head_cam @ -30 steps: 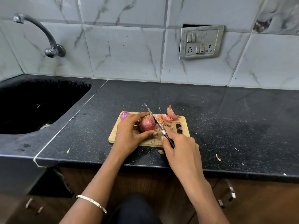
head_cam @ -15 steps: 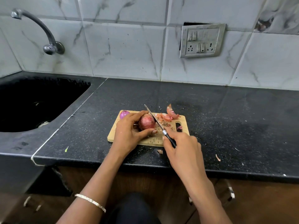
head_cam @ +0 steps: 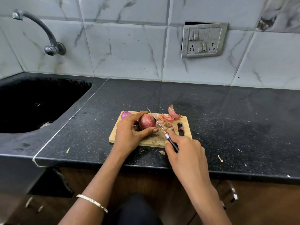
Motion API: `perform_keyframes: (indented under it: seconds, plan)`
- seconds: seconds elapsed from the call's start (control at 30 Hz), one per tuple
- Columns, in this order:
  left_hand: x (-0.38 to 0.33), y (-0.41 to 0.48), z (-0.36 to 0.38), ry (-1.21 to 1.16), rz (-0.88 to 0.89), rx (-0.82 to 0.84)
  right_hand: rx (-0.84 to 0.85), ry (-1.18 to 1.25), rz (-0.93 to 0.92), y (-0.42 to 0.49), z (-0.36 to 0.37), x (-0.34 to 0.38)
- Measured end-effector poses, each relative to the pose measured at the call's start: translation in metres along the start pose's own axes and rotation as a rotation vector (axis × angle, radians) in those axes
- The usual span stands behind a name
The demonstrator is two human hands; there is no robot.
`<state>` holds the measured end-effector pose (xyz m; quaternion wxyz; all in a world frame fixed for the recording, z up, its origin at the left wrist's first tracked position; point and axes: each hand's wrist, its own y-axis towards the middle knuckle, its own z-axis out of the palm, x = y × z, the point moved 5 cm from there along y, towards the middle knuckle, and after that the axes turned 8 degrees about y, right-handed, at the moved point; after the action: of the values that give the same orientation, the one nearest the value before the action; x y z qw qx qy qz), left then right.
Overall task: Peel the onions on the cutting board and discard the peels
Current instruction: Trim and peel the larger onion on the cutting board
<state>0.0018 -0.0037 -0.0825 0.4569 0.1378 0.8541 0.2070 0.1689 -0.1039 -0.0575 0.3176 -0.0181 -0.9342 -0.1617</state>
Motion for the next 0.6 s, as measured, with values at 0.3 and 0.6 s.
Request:
perform_keyframes:
  seconds: [0.3, 0.6]
  plan:
    - [-0.001, -0.002, 0.0, 0.012, -0.005, -0.019, -0.017, 0.044, -0.042, 0.021, 0.015, -0.001]
    - [0.0, -0.003, 0.0, -0.051, -0.025, -0.011, -0.061, 0.113, 0.0, 0.012, 0.009, -0.015]
